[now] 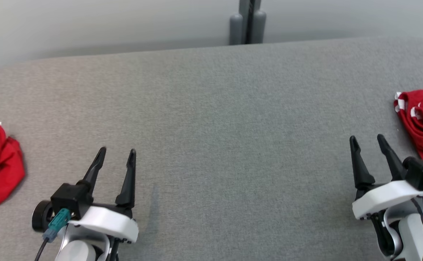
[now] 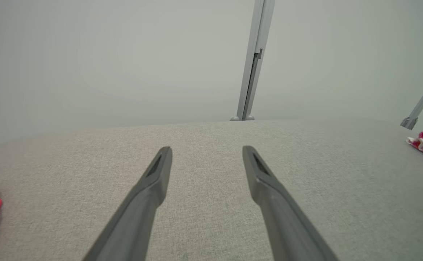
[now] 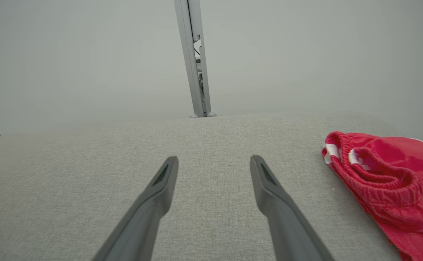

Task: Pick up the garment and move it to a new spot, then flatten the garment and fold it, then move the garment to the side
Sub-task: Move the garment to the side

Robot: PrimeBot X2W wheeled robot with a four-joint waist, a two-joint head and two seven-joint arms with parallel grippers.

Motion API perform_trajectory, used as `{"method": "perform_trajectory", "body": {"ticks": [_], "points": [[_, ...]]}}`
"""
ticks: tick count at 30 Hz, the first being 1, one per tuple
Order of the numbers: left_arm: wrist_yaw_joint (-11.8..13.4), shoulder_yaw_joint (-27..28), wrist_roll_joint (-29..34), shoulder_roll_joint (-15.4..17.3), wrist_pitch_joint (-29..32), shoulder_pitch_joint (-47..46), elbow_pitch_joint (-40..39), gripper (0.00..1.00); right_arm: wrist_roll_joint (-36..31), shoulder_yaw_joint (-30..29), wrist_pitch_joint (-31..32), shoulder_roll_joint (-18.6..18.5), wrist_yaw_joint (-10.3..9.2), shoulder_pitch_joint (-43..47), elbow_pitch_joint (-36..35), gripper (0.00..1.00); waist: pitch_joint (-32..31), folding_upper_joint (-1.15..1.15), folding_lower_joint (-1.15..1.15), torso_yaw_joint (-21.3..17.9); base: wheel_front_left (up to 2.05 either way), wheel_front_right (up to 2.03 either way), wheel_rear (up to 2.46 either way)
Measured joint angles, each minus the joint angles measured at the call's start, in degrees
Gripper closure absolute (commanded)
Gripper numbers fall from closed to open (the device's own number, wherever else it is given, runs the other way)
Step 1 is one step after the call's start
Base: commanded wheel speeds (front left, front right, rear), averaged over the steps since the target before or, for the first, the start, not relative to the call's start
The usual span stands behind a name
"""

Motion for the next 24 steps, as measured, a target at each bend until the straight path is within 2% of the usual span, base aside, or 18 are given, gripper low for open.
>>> {"method": "perform_trajectory", "body": {"ticks": [9, 24], "points": [[2.0, 2.9, -2.2, 1.2, -0.7, 6.3, 1.0, 0.0, -2.9, -2.2, 4.4, 2.5, 0.0, 8.6, -10.5, 0.0, -5.6, 0.0, 0.0, 3.1, 0.0, 0.0, 0.0], [2.4, 3.8, -4.0, 2.3, -1.0, 12.1, 1.5, 0.0, -5.4, -2.9, 11.6, 3.9, 0.0, 18.8, -23.6, 0.0, -11.9, 0.0, 0.0, 2.4, 0.0, 0.0, 0.0]]}}
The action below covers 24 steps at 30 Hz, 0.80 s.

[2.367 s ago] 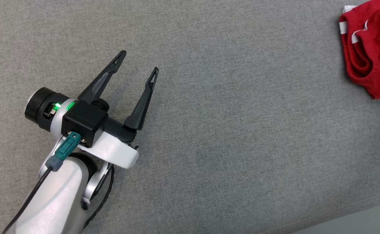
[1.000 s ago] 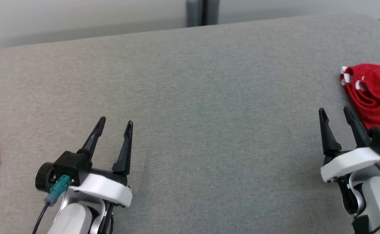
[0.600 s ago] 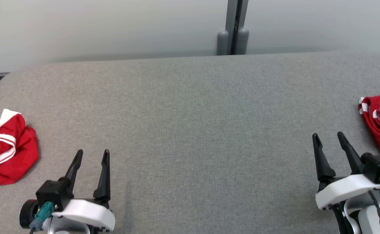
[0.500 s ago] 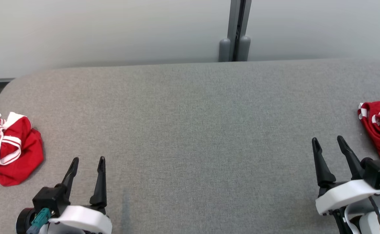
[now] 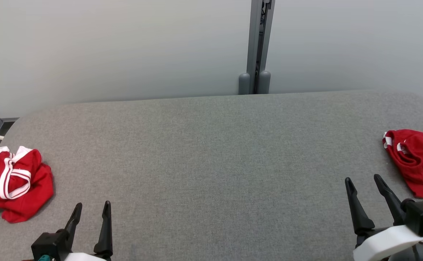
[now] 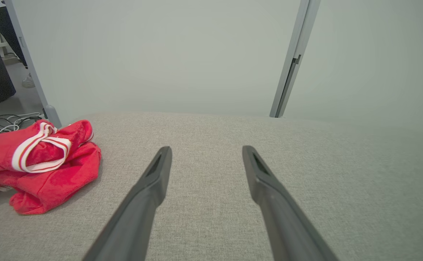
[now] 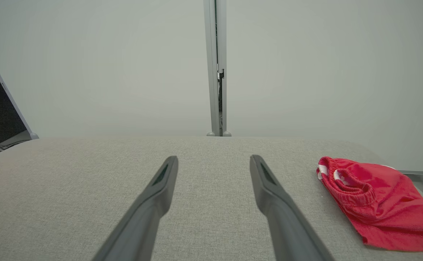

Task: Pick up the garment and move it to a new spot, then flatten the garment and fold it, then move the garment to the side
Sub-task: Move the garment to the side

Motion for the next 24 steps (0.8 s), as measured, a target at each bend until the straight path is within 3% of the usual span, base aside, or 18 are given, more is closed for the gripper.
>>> {"method": "perform_trajectory", "body": {"ticks": [9, 24], "points": [[0.0, -0.1, -0.7, 0.2, -0.2, 1.4, 0.4, 0.0, -0.5, -0.6, 2.2, 0.4, 0.0, 3.7, -4.5, 0.0, -2.0, 0.0, 0.0, -0.7, 0.0, 0.0, 0.0], [0.2, -0.6, -0.9, 0.6, -0.2, 1.6, 1.4, 0.0, -0.5, -0.7, 3.2, 0.7, 0.0, 4.7, -5.2, 0.0, -2.0, 0.0, 0.0, -0.5, 0.0, 0.0, 0.0]]}}
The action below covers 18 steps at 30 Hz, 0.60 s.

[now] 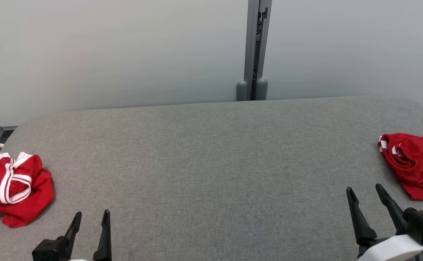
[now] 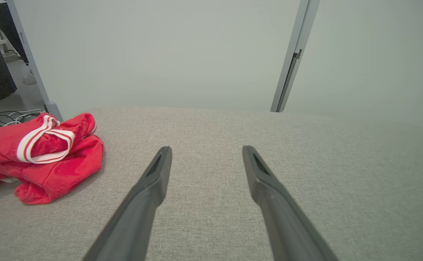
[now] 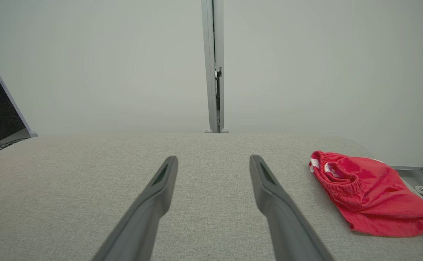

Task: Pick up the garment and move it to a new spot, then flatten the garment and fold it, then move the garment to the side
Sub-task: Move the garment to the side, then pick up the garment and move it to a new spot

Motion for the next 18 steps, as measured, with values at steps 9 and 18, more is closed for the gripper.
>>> {"method": "perform_trajectory", "body": {"ticks": [9, 18], "points": [[0.0, -0.4, -0.2, 0.0, -0.2, -0.1, 0.6, 0.0, 0.0, -0.4, 0.1, 0.0, 0.0, 0.2, 0.0, 0.0, -0.3, 0.0, 0.0, 0.1, 0.0, 0.0, 0.0], [0.0, -1.2, -0.2, 0.0, -0.2, -1.0, 1.1, 0.0, 0.0, -0.8, 0.2, 0.1, 0.0, 0.5, 0.1, 0.0, -0.5, 0.0, 0.0, 1.0, 0.0, 0.0, 0.0]]}}
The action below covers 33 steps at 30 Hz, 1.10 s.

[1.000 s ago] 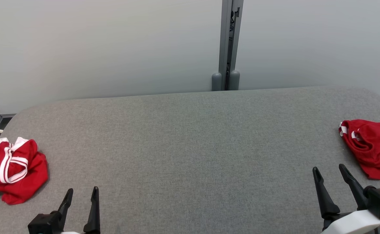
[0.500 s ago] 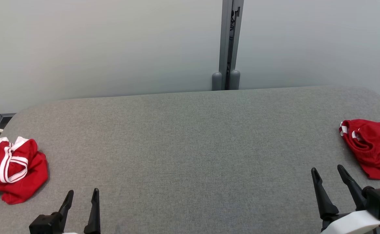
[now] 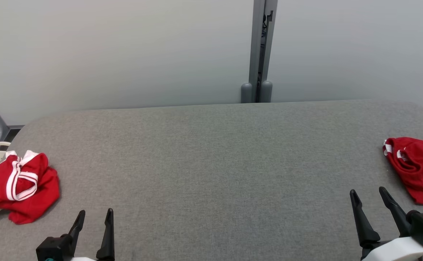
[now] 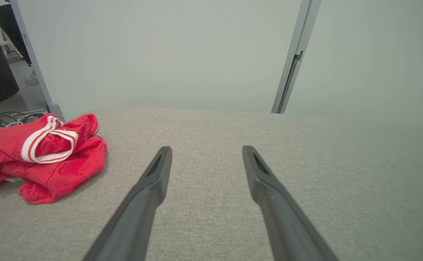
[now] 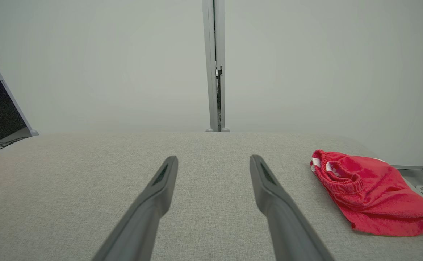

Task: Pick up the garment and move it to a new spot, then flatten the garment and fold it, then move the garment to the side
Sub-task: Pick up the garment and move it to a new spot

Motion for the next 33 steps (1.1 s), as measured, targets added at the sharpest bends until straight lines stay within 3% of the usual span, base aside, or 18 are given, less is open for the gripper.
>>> {"method": "perform_trajectory", "body": {"ticks": [8, 25, 33], "points": [[-0.6, -0.5, 0.1, 0.2, 0.0, -2.4, 0.7, 0.0, 0.5, -0.3, 0.0, 0.0, 0.0, 0.9, -0.6, 0.0, 0.4, 0.0, 0.0, 4.8, 0.0, 0.0, 0.0], [-1.5, 0.6, 0.6, 0.1, -1.5, -7.1, 2.1, 0.0, 1.0, 2.0, 0.8, 0.1, 0.0, 0.3, -3.1, 0.0, 0.8, 0.0, 0.0, 21.7, 0.0, 0.0, 0.0], [-1.6, 1.3, 0.6, 0.1, -1.6, -7.1, 2.5, 0.0, 0.5, 2.1, 1.1, 0.1, 0.0, 0.2, -3.3, 0.0, 1.1, 0.0, 0.0, 24.5, 0.0, 0.0, 0.0]]}}
